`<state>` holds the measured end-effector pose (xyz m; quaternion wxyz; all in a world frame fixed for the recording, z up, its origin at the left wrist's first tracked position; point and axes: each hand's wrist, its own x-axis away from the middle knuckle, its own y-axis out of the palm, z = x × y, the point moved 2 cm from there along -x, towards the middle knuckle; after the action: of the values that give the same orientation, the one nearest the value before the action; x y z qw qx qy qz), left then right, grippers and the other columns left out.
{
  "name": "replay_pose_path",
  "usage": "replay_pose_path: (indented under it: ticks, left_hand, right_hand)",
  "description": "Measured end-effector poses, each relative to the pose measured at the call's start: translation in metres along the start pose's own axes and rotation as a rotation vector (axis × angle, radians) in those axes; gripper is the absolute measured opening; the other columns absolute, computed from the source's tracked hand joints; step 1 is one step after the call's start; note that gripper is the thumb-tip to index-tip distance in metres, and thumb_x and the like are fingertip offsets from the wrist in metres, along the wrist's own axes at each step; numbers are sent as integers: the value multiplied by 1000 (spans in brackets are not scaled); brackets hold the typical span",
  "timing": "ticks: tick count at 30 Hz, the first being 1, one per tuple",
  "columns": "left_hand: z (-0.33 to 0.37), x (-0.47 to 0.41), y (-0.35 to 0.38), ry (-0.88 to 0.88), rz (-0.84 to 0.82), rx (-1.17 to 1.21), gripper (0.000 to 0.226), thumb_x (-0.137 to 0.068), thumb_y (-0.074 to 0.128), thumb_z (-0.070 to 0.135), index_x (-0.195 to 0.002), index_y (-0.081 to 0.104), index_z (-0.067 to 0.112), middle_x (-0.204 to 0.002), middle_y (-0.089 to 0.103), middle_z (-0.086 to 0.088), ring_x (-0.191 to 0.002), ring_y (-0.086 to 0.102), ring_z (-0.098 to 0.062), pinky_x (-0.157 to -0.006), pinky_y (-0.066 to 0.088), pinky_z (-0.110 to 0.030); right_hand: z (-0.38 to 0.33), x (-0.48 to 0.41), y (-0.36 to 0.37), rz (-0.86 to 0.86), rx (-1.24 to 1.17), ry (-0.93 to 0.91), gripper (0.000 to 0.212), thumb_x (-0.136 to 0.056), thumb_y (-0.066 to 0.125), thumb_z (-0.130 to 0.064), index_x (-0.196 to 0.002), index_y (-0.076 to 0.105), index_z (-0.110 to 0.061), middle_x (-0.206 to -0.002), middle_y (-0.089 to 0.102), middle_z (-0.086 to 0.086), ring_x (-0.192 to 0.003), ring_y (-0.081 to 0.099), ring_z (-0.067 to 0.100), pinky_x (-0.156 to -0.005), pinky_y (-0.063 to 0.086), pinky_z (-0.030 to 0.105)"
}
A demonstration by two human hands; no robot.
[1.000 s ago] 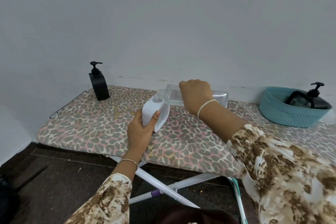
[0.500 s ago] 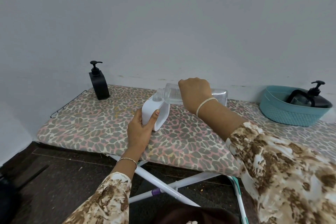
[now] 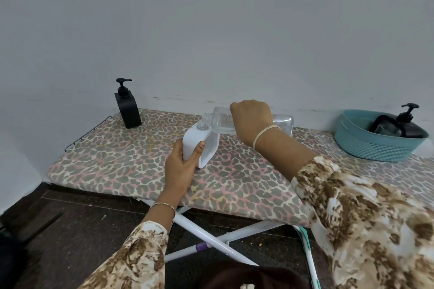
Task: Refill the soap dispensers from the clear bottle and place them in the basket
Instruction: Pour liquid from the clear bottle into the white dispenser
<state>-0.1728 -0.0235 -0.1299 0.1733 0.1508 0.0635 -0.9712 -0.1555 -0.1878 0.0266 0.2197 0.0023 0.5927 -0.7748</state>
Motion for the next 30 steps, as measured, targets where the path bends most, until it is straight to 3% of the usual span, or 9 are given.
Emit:
replay_pose_path:
  ticks: [12,19,24,30]
  left_hand:
    - [0,-1,0,-27,-23,40,31,-73,67,68,-100,58,55,-100,67,21,-97,67,-11,-75,58,-51]
    - [0,-1,0,-47,-40,78,30,-74,69,64,-99,60,51,-101,67,16,-98,66,-15,-73,59,-52]
    - [3,0,0,-57,-46,95,30,-74,70,63,-100,60,50,-102,67,14,-98,67,-15,-73,60,-50]
    - [6,-1,-1,-77,-70,112,27,-77,71,57,-100,61,48,-108,67,8,-100,66,-13,-73,61,-39]
  right_hand:
    - [0,1,-1,-2,9,8,20,-80,53,4,-88,46,-13,-62,40,-2,-50,34,12,-45,25,24]
    - [-1,1,-1,1,6,11,19,-80,53,3,-86,46,-13,-62,39,-2,-50,34,12,-48,29,25]
    - [0,2,-2,-4,-5,12,18,-81,53,3,-86,46,-13,-62,39,-3,-50,33,11,-45,24,23]
    - [-1,3,-4,0,-4,3,18,-81,53,2,-86,45,-13,-62,38,-2,-51,32,12,-55,34,27]
